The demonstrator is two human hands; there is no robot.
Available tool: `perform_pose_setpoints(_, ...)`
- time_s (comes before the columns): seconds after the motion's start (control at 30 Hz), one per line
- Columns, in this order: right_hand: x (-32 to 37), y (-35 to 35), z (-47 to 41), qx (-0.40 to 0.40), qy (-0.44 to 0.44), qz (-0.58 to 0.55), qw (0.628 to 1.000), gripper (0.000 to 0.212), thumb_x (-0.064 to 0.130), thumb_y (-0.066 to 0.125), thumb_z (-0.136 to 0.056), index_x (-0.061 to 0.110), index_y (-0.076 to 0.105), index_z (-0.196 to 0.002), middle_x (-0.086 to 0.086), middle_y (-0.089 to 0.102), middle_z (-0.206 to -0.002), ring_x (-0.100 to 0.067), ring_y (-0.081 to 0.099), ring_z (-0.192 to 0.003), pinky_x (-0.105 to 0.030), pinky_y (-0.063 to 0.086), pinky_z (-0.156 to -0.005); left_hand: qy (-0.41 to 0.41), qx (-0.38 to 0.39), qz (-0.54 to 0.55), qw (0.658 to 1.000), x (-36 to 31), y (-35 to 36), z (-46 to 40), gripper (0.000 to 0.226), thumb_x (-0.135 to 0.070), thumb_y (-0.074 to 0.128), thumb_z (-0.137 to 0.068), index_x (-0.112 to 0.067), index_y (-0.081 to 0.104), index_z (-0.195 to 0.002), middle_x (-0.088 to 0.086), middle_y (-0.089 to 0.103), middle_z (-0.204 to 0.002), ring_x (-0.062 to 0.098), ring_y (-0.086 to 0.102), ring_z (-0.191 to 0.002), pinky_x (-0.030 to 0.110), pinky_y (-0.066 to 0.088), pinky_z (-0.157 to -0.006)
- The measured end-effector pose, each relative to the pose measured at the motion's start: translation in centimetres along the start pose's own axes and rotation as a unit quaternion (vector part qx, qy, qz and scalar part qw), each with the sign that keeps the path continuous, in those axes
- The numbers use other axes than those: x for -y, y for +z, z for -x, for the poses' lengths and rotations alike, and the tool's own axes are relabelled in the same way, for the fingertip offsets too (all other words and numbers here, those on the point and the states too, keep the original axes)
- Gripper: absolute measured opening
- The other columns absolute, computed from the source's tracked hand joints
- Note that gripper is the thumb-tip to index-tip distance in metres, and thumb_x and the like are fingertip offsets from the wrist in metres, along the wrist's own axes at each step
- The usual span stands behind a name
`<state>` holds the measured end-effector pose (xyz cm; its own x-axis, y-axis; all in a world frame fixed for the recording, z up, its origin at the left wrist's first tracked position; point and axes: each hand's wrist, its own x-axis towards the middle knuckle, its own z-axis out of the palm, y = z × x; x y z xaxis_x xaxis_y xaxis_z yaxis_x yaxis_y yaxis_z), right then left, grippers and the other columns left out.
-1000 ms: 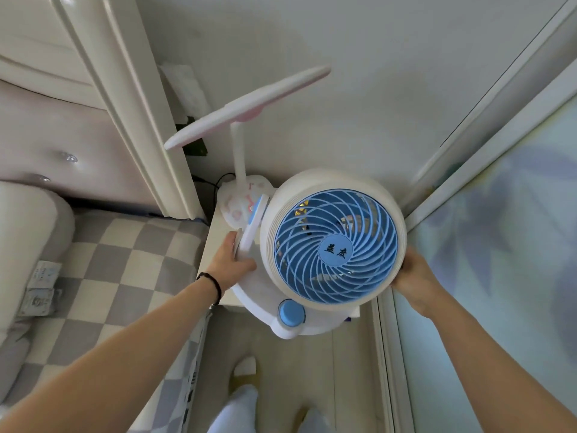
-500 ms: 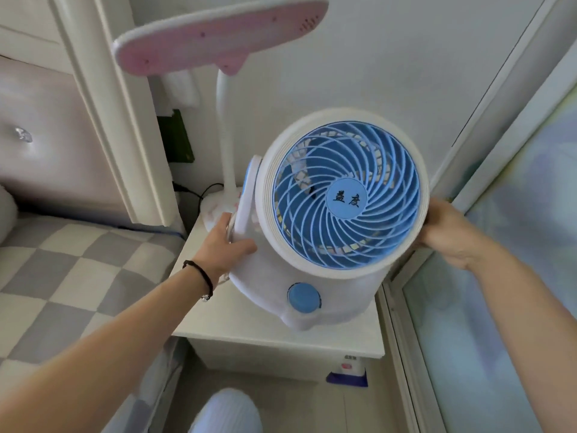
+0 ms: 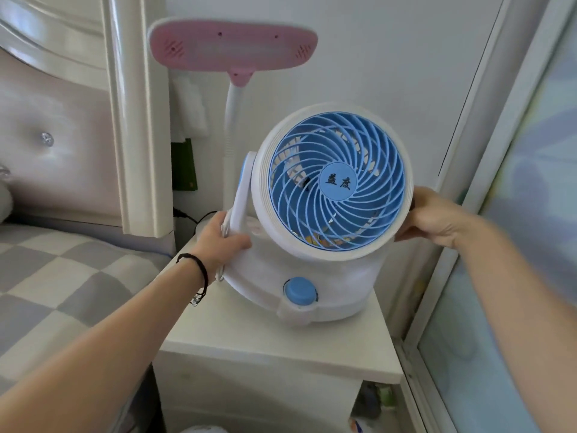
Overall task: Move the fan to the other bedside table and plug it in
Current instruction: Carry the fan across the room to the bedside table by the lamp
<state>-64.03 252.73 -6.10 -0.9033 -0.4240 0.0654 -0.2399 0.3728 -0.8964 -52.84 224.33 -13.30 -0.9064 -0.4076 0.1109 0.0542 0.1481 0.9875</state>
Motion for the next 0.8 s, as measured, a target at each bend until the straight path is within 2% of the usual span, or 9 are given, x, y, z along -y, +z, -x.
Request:
perform_pose_setpoints(0.13,-0.7,0.4,0.4,0.004,0.002,-0.014,1.000,0.060,-0.024,0.057,-0.069,0.011,0.058,-0.118,-0.009,0.065,-0.105,-0.025,0.064,-0.087,-0.032,0.060,-0.061,-0.014,-0.007,0.001,1.000,0.8,-0.2,0.5,0.034,-0.004,0.064,-0.073,-0.032,0.048,-0.082,0.007,0.058,-0.088,0.028,0.058,-0.080,0.044,0.054,-0.076)
perform_pose_setpoints(0.2,-0.8,0.6,0.5,-0.002,-0.004,-0.014,1.000,0.059,-0.023,0.057,-0.069,0.012,0.057,-0.117,-0.009,0.064,-0.105,-0.024,0.063,-0.086,-0.031,0.060,-0.062,-0.012,-0.007,0.008,1.000,1.1,-0.1,0.6,0.034,-0.002,0.062,-0.075,-0.031,0.049,-0.086,0.007,0.058,-0.088,0.026,0.058,-0.078,0.041,0.054,-0.073)
perform_pose_setpoints(0.3,-1.0,0.9,0.8,-0.022,-0.009,-0.039,0.999,0.062,-0.021,0.057,-0.070,0.016,0.054,-0.119,-0.007,0.063,-0.104,-0.021,0.062,-0.087,-0.030,0.059,-0.064,-0.015,-0.016,0.011,1.000,1.1,0.2,0.6,0.035,0.000,0.058,-0.079,-0.021,0.047,-0.105,0.005,0.056,-0.087,0.023,0.056,-0.075,0.036,0.052,-0.068)
perform_pose_setpoints(0.43,-3.7,3.0,1.9,-0.059,-0.034,-0.208,0.976,0.063,-0.019,0.054,-0.076,0.018,0.043,-0.126,-0.003,0.061,-0.097,-0.016,0.060,-0.084,-0.023,0.055,-0.063,-0.038,-0.019,-0.002,0.999,1.2,0.3,0.7,0.050,-0.012,0.062,-0.063,-0.022,0.045,-0.109,0.008,0.056,-0.091,0.028,0.057,-0.078,0.056,0.051,-0.080)
perform_pose_setpoints(0.5,-6.3,5.2,2.4,-0.040,-0.028,-0.286,0.957,0.063,-0.014,0.058,-0.077,0.019,0.040,-0.127,-0.004,0.062,-0.103,-0.017,0.062,-0.090,-0.026,0.054,-0.068,-0.035,-0.021,-0.007,0.999,1.5,0.4,0.5,0.045,-0.008,0.063,-0.071,-0.022,0.043,-0.109,0.009,0.056,-0.093,0.029,0.057,-0.080,0.058,0.050,-0.082)
perform_pose_setpoints(0.6,-9.3,8.4,2.9,-0.041,-0.013,-0.252,0.967,0.049,-0.007,0.065,-0.075,0.018,0.052,-0.115,-0.002,0.067,-0.104,-0.019,0.064,-0.098,-0.028,0.054,-0.078,-0.024,-0.021,-0.007,0.999,2.0,0.4,0.0,0.040,-0.003,0.057,-0.079,-0.022,0.041,-0.110,0.013,0.055,-0.101,0.030,0.056,-0.084,0.051,0.052,-0.079)
perform_pose_setpoints(0.7,-10.3,9.8,2.8,-0.109,-0.026,-0.216,0.970,0.036,-0.001,0.061,-0.080,0.027,0.056,-0.102,0.003,0.066,-0.098,-0.011,0.063,-0.091,-0.027,0.050,-0.081,-0.025,-0.008,-0.018,0.999,2.3,0.0,-0.2,0.043,-0.005,0.061,-0.079,-0.024,0.041,-0.111,0.015,0.056,-0.109,0.036,0.058,-0.097,0.056,0.052,-0.085)
perform_pose_setpoints(0.8,-10.9,10.5,2.2,-0.161,-0.017,-0.199,0.967,0.034,0.003,0.059,-0.080,0.023,0.054,-0.107,-0.001,0.065,-0.102,-0.018,0.061,-0.093,-0.033,0.047,-0.085,-0.011,0.053,-0.028,0.998,2.7,-1.2,0.1,0.068,-0.019,0.076,-0.061,-0.026,0.041,-0.119,0.013,0.057,-0.119,0.031,0.058,-0.107,0.050,0.053,-0.087)
